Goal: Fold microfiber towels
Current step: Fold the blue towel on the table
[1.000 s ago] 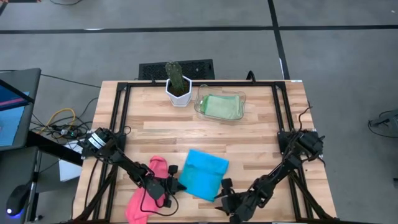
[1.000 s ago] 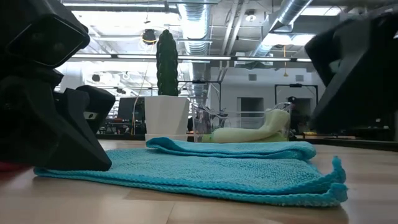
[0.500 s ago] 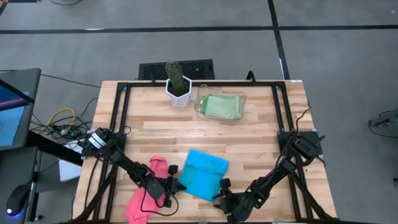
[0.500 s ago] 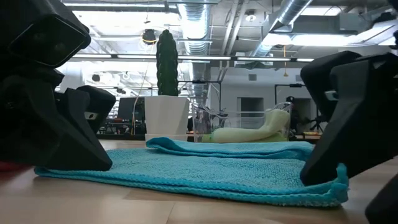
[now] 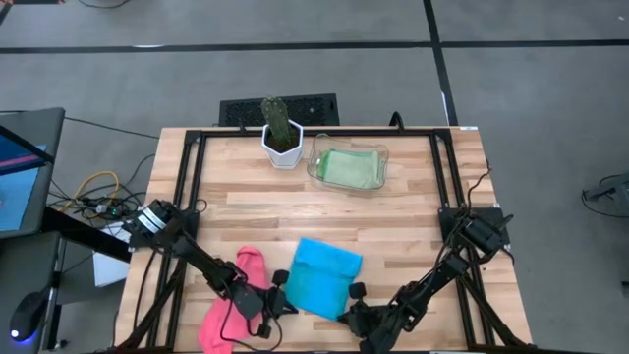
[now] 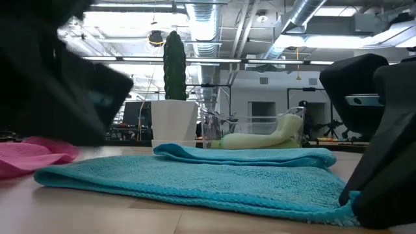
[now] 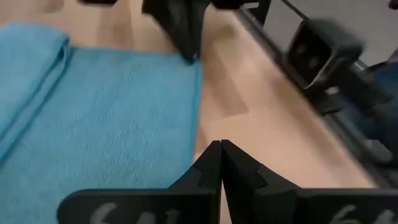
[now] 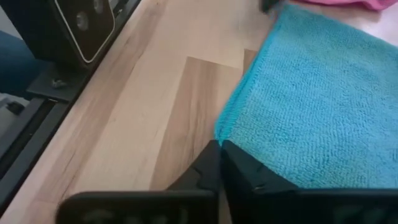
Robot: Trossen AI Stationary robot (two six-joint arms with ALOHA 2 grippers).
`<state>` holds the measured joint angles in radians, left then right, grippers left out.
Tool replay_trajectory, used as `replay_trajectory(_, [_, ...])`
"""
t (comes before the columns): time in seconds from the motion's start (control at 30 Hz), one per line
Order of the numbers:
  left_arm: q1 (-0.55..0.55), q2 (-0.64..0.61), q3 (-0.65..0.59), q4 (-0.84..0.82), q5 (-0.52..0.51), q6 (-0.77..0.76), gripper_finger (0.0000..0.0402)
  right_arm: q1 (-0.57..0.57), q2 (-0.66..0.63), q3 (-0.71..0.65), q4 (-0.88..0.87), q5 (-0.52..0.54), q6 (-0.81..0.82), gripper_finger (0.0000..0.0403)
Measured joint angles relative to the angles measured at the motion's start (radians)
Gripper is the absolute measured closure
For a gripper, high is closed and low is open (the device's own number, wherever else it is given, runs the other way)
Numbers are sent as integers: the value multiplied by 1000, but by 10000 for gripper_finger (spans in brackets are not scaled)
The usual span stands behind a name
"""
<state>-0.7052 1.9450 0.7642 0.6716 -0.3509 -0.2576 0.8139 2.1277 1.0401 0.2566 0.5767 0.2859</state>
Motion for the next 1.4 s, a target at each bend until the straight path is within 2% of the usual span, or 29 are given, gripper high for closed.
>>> replay_trajectory(0.1, [-3,-78,32,-150,5,8,401,3,0,-1,-3,3,1,393])
replay_trajectory(0.23, [-18,-203,61,-429,-9,71,401,4,1,-1,-3,3,2,380])
replay_trajectory(0.4, [-23,-226,61,-546,-18,142,385,2,1,-2,-2,3,15,365])
replay_trajectory(0.53, [-20,-211,61,-550,-22,186,331,2,1,-3,-2,2,56,376])
replay_trajectory(0.77, [-23,-208,49,-624,-34,199,202,4,1,-3,-3,-1,73,379])
replay_trajectory(0.9, [-24,-181,50,-624,-64,219,162,1,1,-3,-3,-4,81,371])
replay_trajectory(1.03, [-29,-112,53,-551,-58,269,154,-1,0,-4,-1,-7,81,374])
replay_trajectory(1.2, [-48,-53,60,-517,-139,284,161,3,0,-4,-2,-8,82,377])
replay_trajectory(1.4, [-47,-61,60,-561,-115,243,201,3,0,-4,-3,-7,108,375])
